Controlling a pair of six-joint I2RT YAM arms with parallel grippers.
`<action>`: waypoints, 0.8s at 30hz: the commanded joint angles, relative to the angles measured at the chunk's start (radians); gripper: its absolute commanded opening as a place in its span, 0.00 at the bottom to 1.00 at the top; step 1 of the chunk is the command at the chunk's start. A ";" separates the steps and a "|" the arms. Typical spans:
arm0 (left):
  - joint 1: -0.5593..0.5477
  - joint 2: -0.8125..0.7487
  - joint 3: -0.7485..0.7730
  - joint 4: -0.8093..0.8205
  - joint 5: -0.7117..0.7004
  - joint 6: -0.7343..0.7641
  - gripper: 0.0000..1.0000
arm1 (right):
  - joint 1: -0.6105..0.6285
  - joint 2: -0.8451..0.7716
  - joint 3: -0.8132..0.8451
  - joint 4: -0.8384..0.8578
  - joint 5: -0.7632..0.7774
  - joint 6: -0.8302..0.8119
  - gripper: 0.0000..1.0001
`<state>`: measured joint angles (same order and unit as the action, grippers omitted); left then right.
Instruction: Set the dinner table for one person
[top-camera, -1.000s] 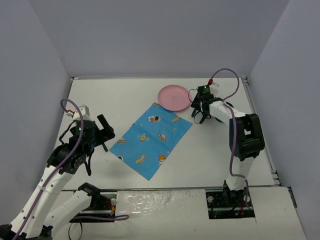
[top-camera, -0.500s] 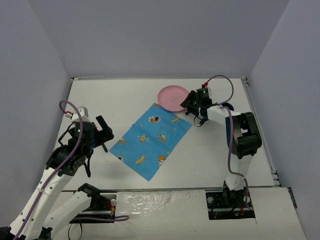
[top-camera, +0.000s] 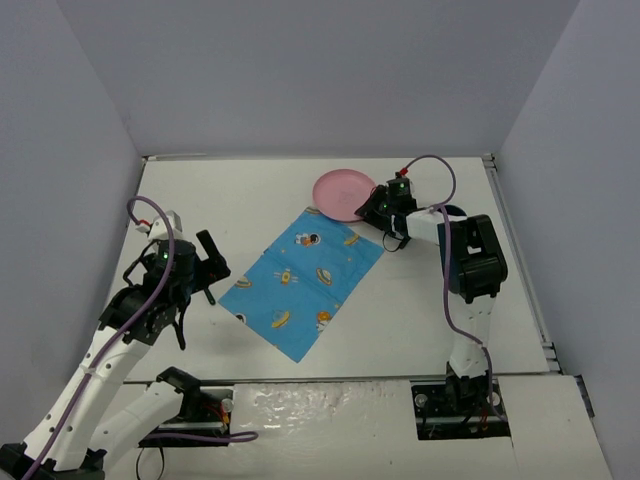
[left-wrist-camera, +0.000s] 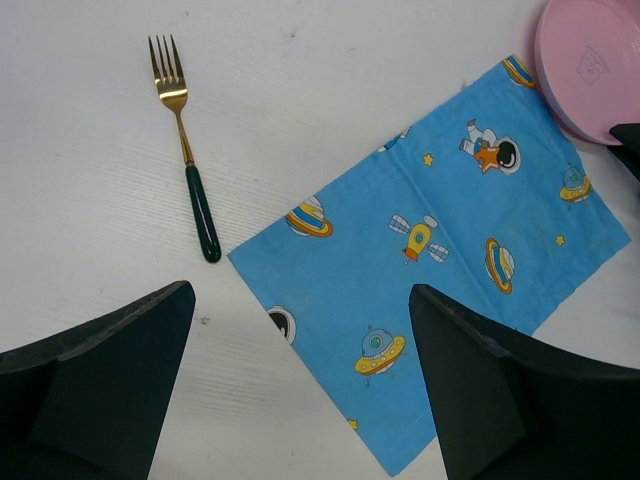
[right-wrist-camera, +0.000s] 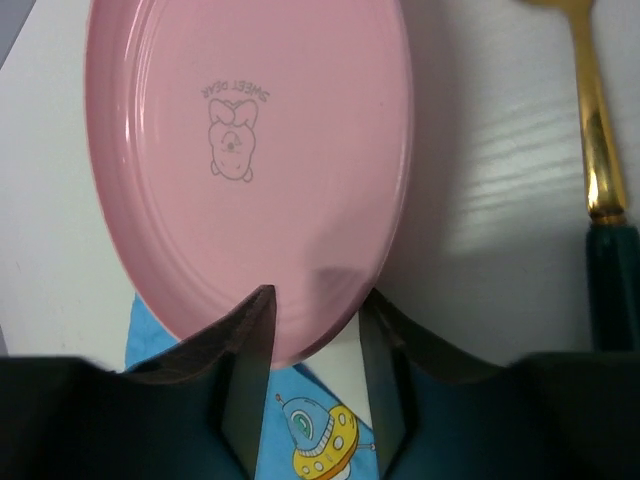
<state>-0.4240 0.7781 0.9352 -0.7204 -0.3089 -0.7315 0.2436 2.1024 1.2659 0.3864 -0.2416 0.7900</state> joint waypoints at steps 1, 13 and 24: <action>0.004 0.017 0.019 0.053 -0.022 0.024 0.87 | -0.001 0.025 0.045 0.048 -0.060 -0.017 0.02; 0.004 0.032 -0.011 0.096 -0.004 0.007 0.87 | 0.054 -0.269 0.002 -0.042 -0.033 -0.150 0.00; 0.004 0.020 -0.014 0.098 0.004 -0.006 0.87 | 0.159 -0.459 -0.060 -0.185 -0.031 -0.192 0.00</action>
<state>-0.4240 0.8065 0.9009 -0.6745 -0.3041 -0.7331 0.3292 1.7296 1.2329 0.2434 -0.2843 0.6371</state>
